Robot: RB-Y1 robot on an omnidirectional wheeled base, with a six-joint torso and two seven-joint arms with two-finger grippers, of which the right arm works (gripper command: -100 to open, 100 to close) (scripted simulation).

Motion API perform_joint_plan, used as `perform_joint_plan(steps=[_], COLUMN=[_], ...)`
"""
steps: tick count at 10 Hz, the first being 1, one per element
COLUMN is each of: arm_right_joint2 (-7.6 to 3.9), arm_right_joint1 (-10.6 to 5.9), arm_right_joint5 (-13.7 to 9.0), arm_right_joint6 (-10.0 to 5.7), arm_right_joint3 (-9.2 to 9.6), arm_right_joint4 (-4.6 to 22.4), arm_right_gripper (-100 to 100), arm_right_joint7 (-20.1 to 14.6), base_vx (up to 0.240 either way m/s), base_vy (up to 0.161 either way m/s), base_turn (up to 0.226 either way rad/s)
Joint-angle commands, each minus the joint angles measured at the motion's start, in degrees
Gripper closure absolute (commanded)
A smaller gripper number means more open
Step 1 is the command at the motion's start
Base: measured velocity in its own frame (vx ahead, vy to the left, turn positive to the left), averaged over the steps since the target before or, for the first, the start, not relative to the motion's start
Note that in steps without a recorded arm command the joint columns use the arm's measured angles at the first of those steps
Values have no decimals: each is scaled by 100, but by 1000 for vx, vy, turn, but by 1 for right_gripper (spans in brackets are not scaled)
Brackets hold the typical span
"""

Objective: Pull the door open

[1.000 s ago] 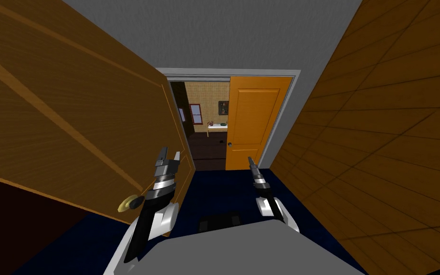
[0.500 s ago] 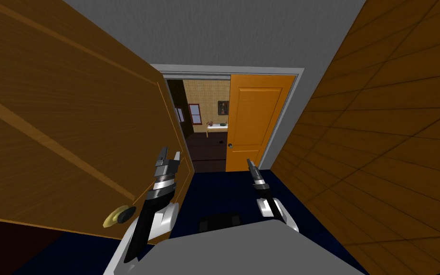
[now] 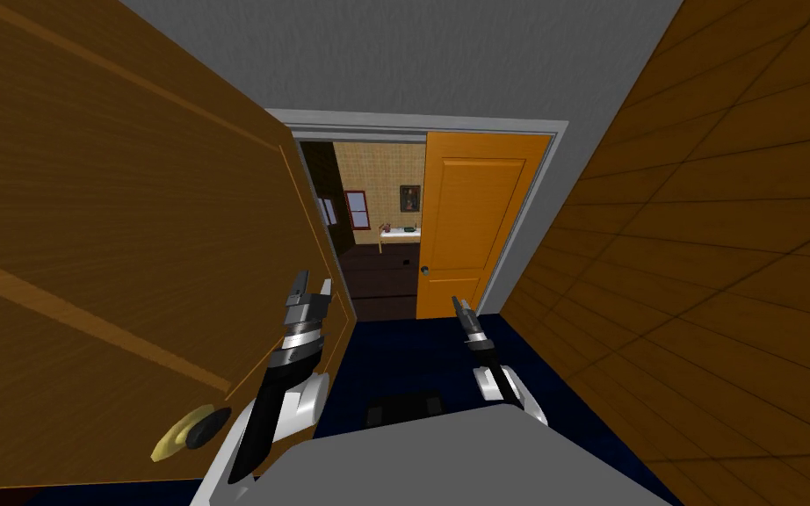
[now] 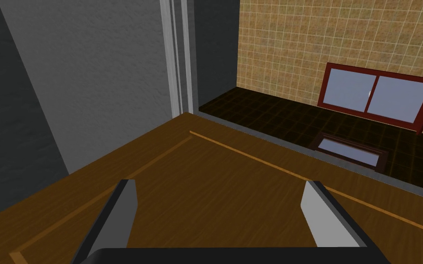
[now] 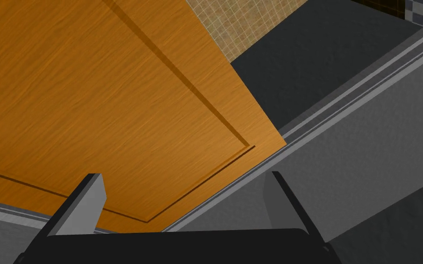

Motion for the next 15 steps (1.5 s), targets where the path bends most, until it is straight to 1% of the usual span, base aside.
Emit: perform_joint_plan(steps=[1, 10, 15], arm_right_joint2=[-38, -144, -190], arm_right_joint1=[-60, -412, -594], arm_right_joint5=[67, 457, 659], arm_right_joint6=[-51, -326, -468], arm_right_joint3=[-55, -314, -448], arm_right_joint4=[211, 1361, 1956], arm_right_gripper=[-100, -100, -100], arm_right_joint7=[168, 1081, 1553], base_vx=[89, 98, 95], base_vy=[19, 26, 23], base_turn=[-22, -25, -22])
